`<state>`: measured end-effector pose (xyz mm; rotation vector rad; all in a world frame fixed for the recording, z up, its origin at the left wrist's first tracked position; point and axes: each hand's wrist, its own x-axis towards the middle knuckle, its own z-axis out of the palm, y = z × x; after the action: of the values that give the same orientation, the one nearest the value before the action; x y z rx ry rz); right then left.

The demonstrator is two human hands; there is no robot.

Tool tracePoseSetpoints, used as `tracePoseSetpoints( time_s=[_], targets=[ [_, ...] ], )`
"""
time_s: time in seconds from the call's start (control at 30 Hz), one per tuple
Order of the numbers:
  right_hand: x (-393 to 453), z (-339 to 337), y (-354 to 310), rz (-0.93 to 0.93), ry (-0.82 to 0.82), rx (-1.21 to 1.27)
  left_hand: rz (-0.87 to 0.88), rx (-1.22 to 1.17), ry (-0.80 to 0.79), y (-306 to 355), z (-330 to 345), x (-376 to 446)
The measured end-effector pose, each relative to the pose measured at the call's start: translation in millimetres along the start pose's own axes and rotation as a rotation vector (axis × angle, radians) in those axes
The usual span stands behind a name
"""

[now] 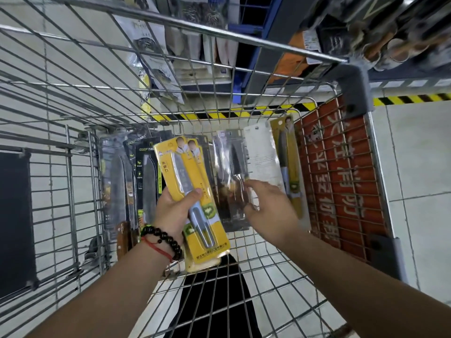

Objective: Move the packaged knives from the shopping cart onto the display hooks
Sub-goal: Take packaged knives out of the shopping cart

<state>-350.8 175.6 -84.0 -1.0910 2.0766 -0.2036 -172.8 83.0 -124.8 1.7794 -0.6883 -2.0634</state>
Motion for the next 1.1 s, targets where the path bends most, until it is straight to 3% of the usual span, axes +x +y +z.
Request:
tracePoseSetpoints(
  time_s=[0.17, 0.43, 0.6, 0.7, 0.77, 0.87, 1.1],
  targets=[
    [23.8, -2.5, 19.4, 0.321, 0.144, -0.051, 0.033, 0.064, 0.035, -2.2, -10.3, 5.3],
    [41.8, 15.1, 40.3, 0.416, 0.146, -0.209, 0.051, 0.08, 0.029, -4.5, -9.5, -1.5],
    [46.7, 15.2, 36.6, 0.579, 0.253, -0.006, 0.052, 0.117, 0.01, 1.7, -5.4, -6.9],
    [37.1, 11.6, 30.2, 0.489, 0.22, -0.107, 0.061, 0.11, 0.019, 0.3, -5.9, -3.4],
    [25.3, 13.3, 23.2, 0.283, 0.119, -0.311, 0.062, 0.129, 0.032, -1.4, -6.2, -1.5],
    [17.4, 18.7, 14.8, 0.065, 0.06, -0.384, 0.057, 0.151, 0.037, -2.7, -5.5, -0.1],
    [45.6, 21.0, 19.1, 0.453, 0.08, -0.004, 0.081, 0.141, 0.034, 0.3, -0.1, -4.8]
  ],
)
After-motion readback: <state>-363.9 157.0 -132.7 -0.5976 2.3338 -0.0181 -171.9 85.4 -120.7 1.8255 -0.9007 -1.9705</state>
